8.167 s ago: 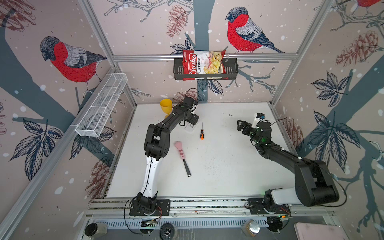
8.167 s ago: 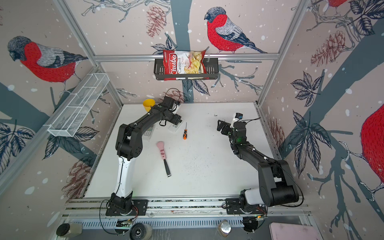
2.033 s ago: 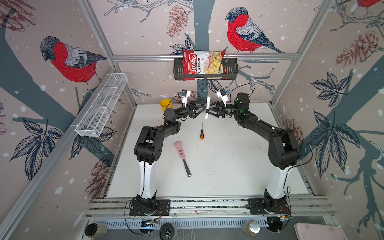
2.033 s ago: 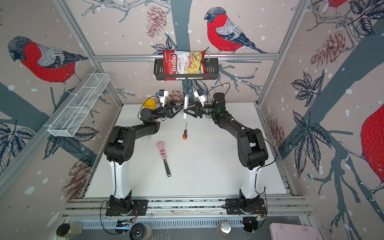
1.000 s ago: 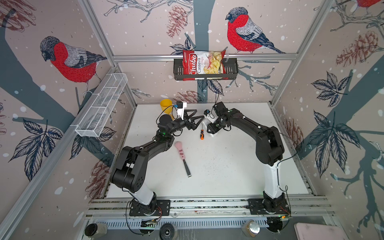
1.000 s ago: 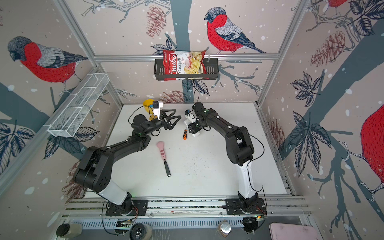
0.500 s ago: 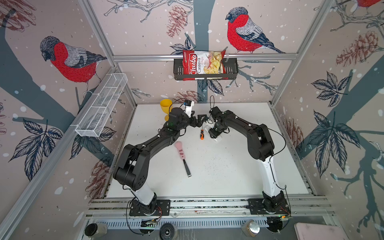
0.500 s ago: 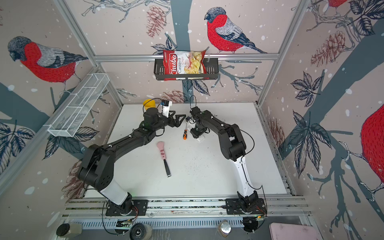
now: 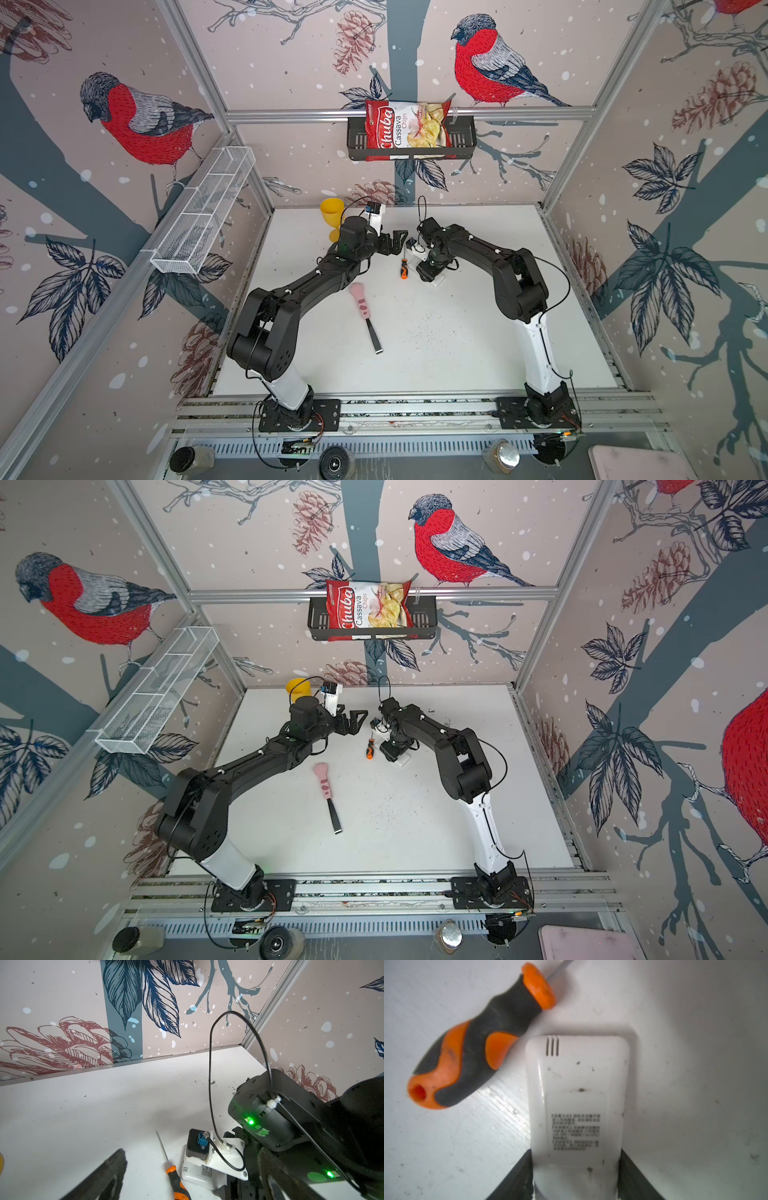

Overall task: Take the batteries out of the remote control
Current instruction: 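Lower the remote onto the table with the right gripper while the left gripper releases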

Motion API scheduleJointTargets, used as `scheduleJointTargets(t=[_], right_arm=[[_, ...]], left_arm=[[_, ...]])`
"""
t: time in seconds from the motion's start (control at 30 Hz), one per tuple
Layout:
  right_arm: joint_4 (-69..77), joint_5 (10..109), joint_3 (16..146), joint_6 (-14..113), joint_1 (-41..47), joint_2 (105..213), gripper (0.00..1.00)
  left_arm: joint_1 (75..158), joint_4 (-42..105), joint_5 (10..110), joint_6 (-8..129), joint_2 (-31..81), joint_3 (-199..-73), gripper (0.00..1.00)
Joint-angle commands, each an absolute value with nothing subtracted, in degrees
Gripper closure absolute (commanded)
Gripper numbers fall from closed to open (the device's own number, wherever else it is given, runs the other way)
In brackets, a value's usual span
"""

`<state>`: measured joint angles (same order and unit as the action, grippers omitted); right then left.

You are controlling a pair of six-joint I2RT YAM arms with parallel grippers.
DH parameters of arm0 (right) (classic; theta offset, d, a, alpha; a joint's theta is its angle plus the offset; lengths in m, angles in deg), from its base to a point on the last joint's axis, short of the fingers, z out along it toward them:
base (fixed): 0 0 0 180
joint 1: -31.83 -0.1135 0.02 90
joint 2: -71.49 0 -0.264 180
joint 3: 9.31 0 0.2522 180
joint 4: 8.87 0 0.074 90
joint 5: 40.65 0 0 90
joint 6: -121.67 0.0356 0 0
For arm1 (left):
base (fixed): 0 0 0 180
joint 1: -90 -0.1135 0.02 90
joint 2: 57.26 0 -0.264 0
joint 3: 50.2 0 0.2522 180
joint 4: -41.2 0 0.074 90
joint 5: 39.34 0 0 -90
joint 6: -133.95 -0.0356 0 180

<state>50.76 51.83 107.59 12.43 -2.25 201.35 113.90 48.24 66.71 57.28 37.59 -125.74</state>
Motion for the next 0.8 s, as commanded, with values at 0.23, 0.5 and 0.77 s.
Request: scheduleJointTargets(t=[0.23,0.5,0.77], right_arm=[[48.93,44.31,102.9,12.03,-3.32,198.44,0.22],[46.09,39.27,97.93,14.32,-2.24,195.36,0.21],[42.58,36.78,94.54,15.41,-0.79,193.81,0.21]], left_arm=[[113.99,47.8,65.96,56.31,37.04,-125.58,0.02],[114.06,47.97,66.1,56.36,37.73,-125.68,0.02],[116.1,46.98,64.88,53.87,40.41,-127.06,0.02]])
